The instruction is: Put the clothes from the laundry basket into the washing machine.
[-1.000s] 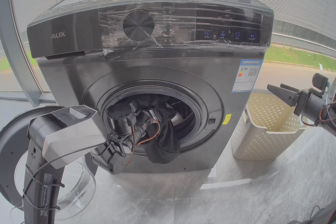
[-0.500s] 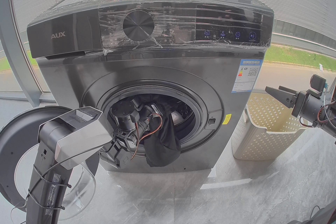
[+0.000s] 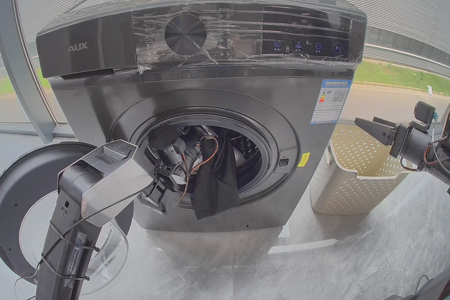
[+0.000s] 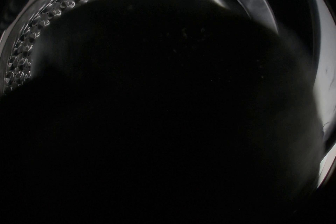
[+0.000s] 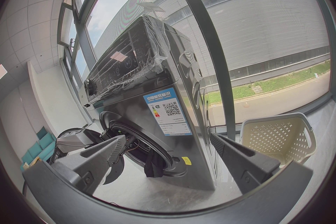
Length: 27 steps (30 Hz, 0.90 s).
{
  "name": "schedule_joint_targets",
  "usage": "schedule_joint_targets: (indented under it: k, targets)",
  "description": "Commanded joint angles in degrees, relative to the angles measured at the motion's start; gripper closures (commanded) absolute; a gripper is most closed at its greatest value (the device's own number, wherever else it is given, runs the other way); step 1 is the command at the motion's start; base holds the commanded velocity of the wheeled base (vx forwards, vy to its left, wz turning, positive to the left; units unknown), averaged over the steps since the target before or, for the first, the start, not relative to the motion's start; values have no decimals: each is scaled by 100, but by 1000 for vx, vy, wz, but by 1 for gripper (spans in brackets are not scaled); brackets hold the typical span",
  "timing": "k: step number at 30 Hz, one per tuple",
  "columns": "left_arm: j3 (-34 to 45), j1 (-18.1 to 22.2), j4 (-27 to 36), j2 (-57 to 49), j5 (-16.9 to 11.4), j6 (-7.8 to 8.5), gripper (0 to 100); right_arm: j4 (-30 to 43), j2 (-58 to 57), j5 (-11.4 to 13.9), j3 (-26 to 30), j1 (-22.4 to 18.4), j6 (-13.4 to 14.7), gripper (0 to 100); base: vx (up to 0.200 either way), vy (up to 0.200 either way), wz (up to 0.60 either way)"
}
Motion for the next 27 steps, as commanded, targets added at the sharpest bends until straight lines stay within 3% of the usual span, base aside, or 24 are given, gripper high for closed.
schedule_joint_targets:
  k: [1, 8, 27]
  targets:
    - [-99, 0, -16, 91, 3, -4, 100, 0, 38, 3, 0, -20, -10, 0, 0, 0, 0]
    - [-363, 9, -122, 232, 109, -162, 100, 0, 29, 3, 0, -29, -1, 0, 0, 0, 0]
    - [-943, -44, -297, -67, 109, -171, 100, 0, 55, 12, 44, -73, -10, 0, 0, 0, 0]
